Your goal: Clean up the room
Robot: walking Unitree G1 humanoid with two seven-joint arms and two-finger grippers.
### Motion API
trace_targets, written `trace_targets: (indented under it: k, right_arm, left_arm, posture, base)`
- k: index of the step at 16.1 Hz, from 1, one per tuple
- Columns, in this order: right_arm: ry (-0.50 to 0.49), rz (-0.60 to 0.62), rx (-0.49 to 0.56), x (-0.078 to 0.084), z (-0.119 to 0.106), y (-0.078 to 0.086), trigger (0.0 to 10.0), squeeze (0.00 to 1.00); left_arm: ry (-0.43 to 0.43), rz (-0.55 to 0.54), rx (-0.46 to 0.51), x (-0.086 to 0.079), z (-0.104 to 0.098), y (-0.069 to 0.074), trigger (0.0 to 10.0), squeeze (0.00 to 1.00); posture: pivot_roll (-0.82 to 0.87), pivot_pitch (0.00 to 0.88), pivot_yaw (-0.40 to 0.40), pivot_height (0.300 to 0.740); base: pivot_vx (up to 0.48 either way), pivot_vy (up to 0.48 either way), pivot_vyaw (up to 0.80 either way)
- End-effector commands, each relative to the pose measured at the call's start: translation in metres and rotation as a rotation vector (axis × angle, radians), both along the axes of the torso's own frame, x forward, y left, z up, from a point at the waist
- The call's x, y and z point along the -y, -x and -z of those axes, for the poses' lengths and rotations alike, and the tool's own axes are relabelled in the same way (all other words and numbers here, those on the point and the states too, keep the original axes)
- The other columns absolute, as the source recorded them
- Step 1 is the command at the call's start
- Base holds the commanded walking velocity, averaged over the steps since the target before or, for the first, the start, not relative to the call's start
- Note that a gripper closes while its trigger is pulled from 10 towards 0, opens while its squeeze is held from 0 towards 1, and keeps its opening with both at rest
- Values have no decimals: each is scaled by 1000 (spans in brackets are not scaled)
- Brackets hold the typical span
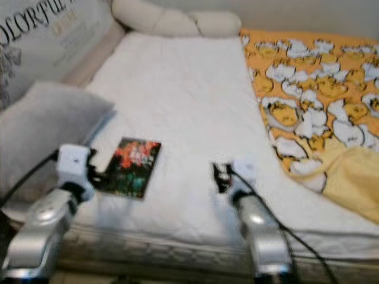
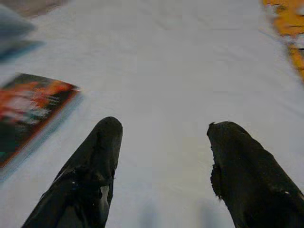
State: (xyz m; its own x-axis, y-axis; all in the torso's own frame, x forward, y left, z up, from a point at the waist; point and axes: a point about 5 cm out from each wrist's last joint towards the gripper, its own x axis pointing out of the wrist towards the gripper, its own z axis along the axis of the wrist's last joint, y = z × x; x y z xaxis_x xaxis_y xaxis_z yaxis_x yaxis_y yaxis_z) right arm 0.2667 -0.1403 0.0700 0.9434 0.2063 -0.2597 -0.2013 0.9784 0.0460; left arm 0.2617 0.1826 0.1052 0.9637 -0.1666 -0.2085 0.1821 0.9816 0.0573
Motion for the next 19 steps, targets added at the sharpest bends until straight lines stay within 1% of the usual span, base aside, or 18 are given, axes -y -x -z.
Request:
trace_targets:
  k: [1, 5, 8, 12, 16, 19]
  right_arm:
    - [33, 19, -1, 8, -1, 0, 10000, 0]
    - [47, 19, -6, 10, 1, 1, 10000, 0]
    - [73, 30, 22, 11, 1, -4, 10000, 0]
    - [54, 42, 21, 15, 3, -2, 10000, 0]
    - [57, 24, 37, 11, 2, -3, 10000, 0]
    - [56, 27, 41, 12, 2, -3, 10000, 0]
  left_arm:
    - [7, 6, -4, 4, 0, 0, 10000, 0]
    - [6, 12, -14, 7, 2, 2, 10000, 0]
    - [-4, 21, -27, 8, 4, 1, 10000, 0]
    - [-14, 20, -26, 10, 2, 1, 10000, 0]
    - [-12, 19, -23, 12, 2, -1, 10000, 0]
    - [-14, 26, -23, 12, 2, -4, 10000, 0]
  posture:
    - [-5, 0, 8, 740]
    - [1, 0, 0, 740]
    - [6, 0, 10, 740]
    - [19, 0, -2, 740]
    - [12, 0, -4, 740]
    - [0, 0, 5, 740]
  base:
    - [0, -386, 0]
    - [0, -387, 0]
    - [0, -389, 0]
    - [0, -388, 0]
    - [0, -385, 0]
    - [0, -387, 0]
